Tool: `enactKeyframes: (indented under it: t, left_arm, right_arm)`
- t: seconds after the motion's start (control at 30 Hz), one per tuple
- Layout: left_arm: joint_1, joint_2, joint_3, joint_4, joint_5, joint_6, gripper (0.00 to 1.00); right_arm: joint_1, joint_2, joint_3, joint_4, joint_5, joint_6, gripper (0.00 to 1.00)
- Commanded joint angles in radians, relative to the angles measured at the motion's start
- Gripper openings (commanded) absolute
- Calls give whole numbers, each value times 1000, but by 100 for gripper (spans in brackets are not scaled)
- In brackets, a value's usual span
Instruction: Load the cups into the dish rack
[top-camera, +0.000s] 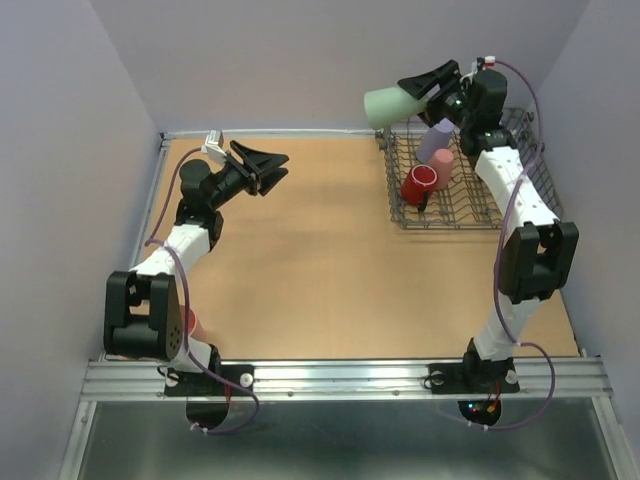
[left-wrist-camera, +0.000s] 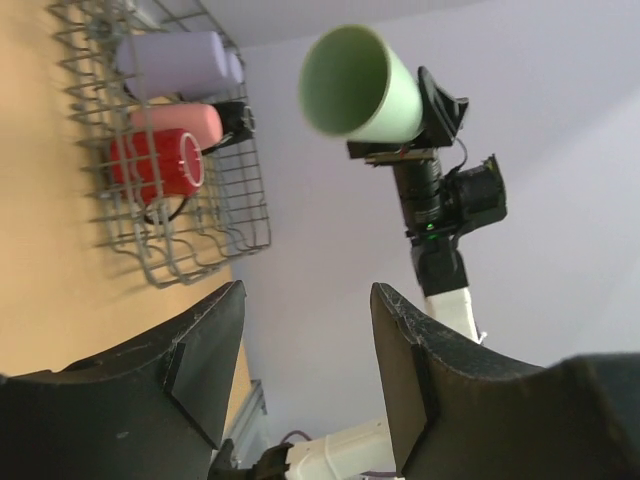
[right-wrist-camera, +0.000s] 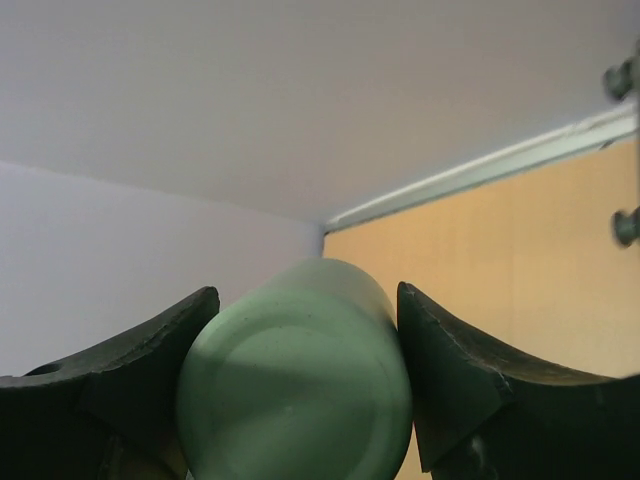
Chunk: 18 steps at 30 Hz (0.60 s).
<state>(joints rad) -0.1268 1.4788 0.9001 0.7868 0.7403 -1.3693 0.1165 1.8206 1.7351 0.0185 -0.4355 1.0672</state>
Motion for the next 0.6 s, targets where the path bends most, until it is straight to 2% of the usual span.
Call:
enactKeyframes:
  t: [0.0,0.1,0.27,0.4,0.57]
  left_arm:
    - [41,-136,-52,-125,39,165,63]
    - [67,-195,-66,-248,33,254,61]
    - [75,-274,-58,-457,-2,393,61]
    - [73,-313,-66,-544,-18,440,60]
    - [73,-322,-81,-581,-28,480,60]
  right_arm:
    - [-26,66,240,-155,85,-220,0]
    - [-28,137,364,-279,185,-343,0]
    - [-26,209,451,-394,377,-481,0]
    - [-25,252,469,-422,487,-547,0]
    - [-12,318,521,-439,543,-610,1]
